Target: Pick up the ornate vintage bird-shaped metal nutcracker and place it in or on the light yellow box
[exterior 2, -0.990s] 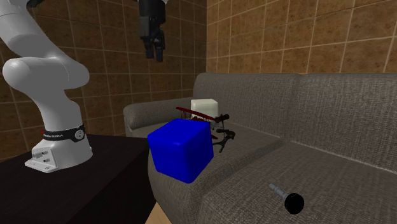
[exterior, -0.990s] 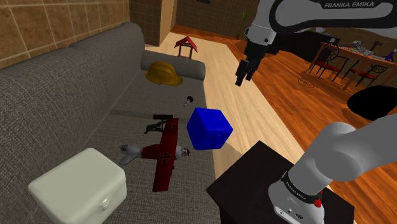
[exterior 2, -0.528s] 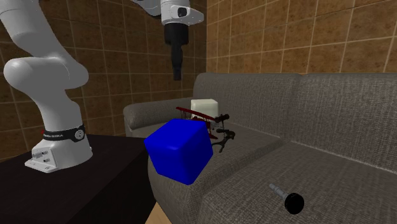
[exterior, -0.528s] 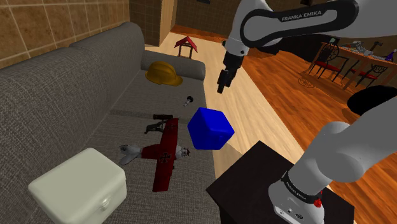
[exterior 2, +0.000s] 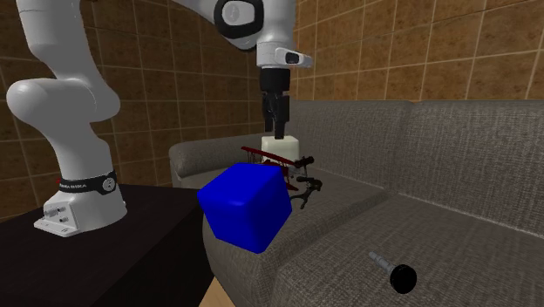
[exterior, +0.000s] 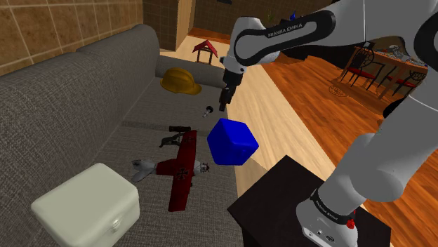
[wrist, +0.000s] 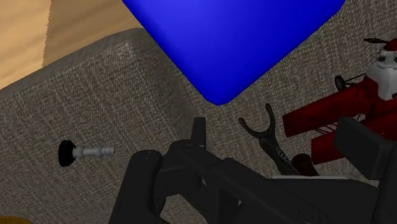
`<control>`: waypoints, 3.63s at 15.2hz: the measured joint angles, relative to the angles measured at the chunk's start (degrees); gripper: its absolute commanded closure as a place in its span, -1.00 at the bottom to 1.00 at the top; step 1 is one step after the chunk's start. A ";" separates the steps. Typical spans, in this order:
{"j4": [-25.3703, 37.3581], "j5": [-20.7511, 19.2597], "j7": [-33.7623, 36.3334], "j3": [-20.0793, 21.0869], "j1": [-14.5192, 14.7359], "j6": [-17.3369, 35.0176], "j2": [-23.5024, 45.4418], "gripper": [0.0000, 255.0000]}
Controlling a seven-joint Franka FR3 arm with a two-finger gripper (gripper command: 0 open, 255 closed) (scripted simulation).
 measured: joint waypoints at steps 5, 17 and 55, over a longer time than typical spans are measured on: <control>6.66 2.63 -5.90 1.31 1.12 2.89 10.40 -1.00; 27.23 5.17 -16.62 6.59 3.33 3.42 33.18 -1.00; 31.19 5.04 -17.74 7.84 4.47 3.28 37.63 1.00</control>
